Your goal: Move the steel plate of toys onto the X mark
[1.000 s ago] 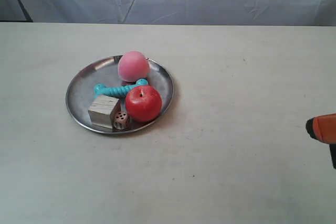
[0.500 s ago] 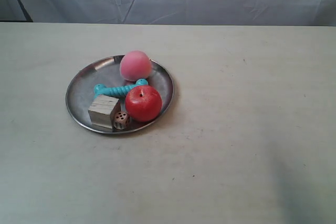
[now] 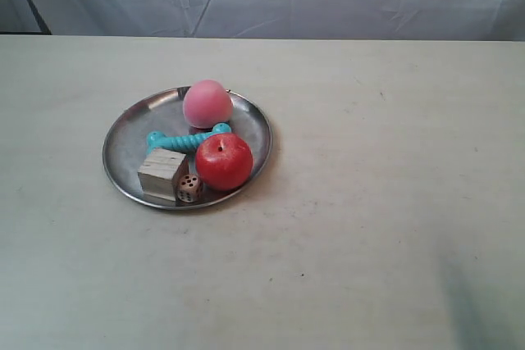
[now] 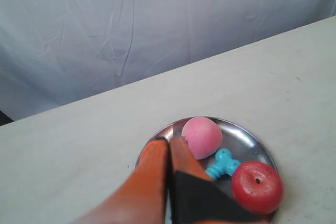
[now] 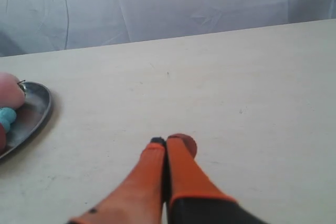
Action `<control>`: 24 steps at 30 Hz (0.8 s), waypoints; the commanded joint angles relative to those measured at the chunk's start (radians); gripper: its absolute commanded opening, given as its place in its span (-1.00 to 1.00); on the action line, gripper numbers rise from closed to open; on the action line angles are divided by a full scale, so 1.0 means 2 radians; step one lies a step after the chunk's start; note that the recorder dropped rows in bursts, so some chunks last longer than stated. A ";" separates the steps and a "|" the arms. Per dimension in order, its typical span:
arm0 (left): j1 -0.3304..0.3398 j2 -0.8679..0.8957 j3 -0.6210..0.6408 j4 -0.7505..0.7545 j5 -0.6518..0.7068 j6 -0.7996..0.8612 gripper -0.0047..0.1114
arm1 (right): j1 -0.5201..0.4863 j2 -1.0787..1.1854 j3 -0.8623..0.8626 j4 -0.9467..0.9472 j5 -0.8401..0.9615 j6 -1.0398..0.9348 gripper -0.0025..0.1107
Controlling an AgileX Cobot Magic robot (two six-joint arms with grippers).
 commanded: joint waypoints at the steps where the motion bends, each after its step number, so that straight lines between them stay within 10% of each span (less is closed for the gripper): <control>1: -0.002 -0.002 0.003 0.005 -0.005 0.000 -0.91 | -0.003 -0.001 0.001 0.004 0.001 0.000 -0.96; 14: -0.002 -0.020 0.027 0.048 0.004 -0.036 -0.91 | -0.003 -0.001 0.001 0.004 -0.001 0.000 -0.96; 24: -0.002 -0.209 0.279 0.058 -0.152 -0.119 -0.91 | -0.002 -0.001 0.001 0.004 -0.001 0.000 -0.96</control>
